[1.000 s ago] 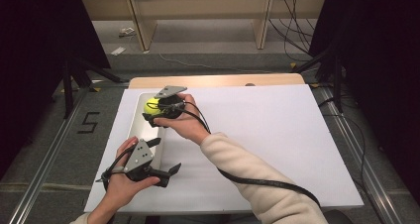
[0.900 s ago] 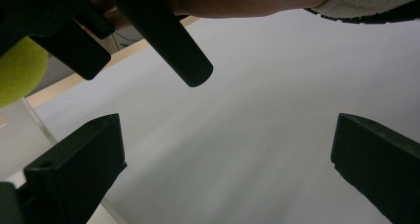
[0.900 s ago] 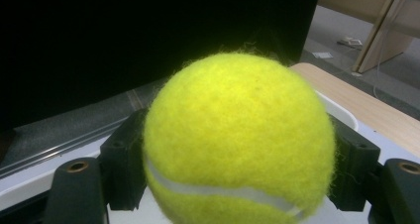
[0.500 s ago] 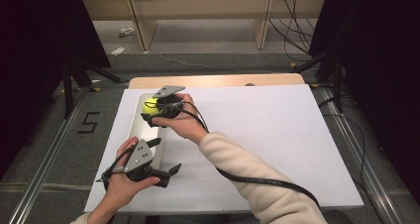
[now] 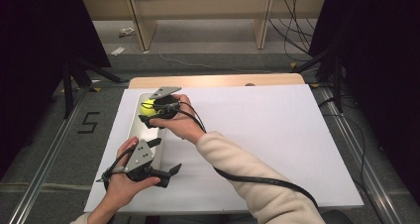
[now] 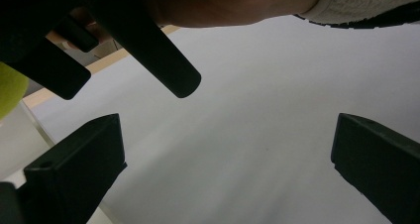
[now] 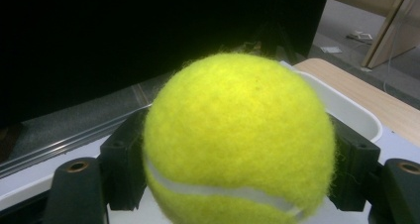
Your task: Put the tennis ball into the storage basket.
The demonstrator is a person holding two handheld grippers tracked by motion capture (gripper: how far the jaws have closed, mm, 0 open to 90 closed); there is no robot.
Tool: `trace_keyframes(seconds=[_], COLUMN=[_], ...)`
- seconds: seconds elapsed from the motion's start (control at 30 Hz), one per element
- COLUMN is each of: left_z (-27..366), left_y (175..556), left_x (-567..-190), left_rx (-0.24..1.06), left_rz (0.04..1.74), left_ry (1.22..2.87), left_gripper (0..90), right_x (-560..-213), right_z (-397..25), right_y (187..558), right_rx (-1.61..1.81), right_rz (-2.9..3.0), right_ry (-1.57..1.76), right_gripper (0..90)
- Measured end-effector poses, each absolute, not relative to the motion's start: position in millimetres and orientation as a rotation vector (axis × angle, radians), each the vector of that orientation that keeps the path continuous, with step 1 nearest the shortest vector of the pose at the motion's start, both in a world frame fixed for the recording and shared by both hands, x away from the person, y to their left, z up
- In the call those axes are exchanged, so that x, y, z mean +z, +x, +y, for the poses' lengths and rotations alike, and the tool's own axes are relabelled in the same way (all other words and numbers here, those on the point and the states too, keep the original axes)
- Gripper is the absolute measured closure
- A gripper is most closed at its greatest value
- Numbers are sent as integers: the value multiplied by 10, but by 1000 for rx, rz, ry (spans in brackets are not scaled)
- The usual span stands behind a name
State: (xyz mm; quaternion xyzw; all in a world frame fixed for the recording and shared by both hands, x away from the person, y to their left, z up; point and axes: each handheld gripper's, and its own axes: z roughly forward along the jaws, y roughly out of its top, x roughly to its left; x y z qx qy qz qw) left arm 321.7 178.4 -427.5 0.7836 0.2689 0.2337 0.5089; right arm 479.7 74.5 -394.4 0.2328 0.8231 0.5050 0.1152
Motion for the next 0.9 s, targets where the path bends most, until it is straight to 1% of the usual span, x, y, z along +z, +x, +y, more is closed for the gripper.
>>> trace_keyframes(seconds=[0.9], left_z=[1783], left_y=[3217], left_x=[-4275], left_rx=[564], left_rz=[646], left_ry=[1889], left_gripper=[0], right_x=[-3937], right_z=[857], right_y=[4854], right_rx=[1479], right_rz=[2426], right_ry=[678], right_gripper=[265])
